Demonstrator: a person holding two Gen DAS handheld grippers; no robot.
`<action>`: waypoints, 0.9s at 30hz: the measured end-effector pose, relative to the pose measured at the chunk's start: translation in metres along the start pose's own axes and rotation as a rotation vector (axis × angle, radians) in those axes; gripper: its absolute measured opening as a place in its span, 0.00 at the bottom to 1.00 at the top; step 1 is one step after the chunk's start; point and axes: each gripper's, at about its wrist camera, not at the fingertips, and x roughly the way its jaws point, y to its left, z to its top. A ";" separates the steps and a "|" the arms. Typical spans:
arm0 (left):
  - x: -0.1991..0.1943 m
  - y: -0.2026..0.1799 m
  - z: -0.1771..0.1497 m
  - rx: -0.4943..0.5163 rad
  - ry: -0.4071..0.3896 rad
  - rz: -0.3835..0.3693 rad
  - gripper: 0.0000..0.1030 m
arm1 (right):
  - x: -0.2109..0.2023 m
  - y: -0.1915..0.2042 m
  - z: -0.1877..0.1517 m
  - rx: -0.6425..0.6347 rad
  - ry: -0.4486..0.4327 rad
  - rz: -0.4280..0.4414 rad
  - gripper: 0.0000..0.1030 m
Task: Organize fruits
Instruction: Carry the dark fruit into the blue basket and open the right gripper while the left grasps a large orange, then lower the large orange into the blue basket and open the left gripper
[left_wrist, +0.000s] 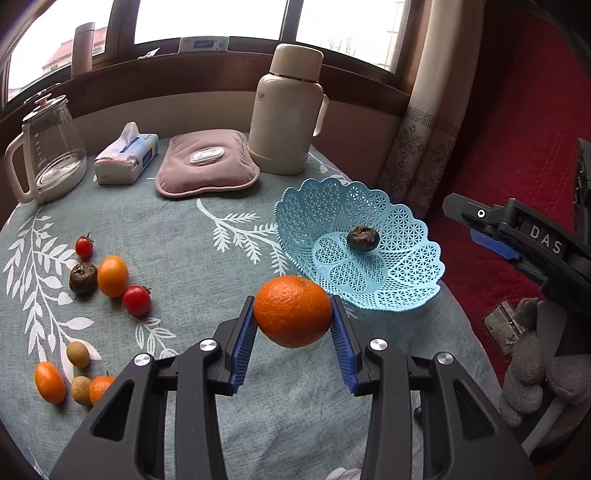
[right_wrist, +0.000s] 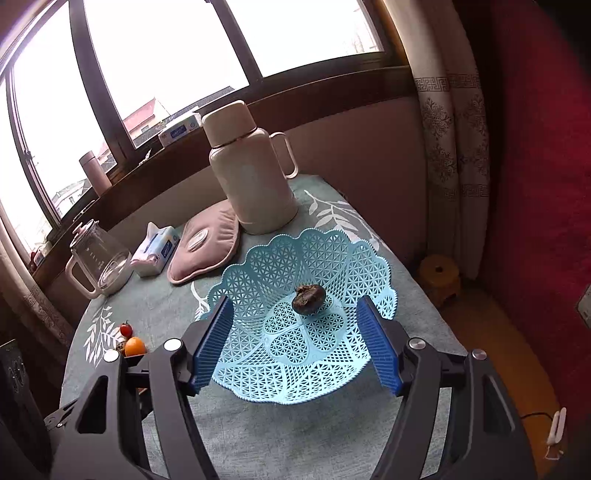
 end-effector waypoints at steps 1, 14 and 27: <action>0.006 -0.004 0.004 0.003 0.006 -0.006 0.38 | -0.005 -0.002 0.003 0.004 -0.016 -0.007 0.73; 0.067 -0.040 0.025 0.040 0.080 -0.048 0.39 | -0.014 -0.034 0.016 0.098 -0.031 -0.022 0.74; 0.042 -0.014 0.037 -0.025 -0.022 0.005 0.79 | -0.018 -0.029 0.013 0.091 -0.047 -0.020 0.76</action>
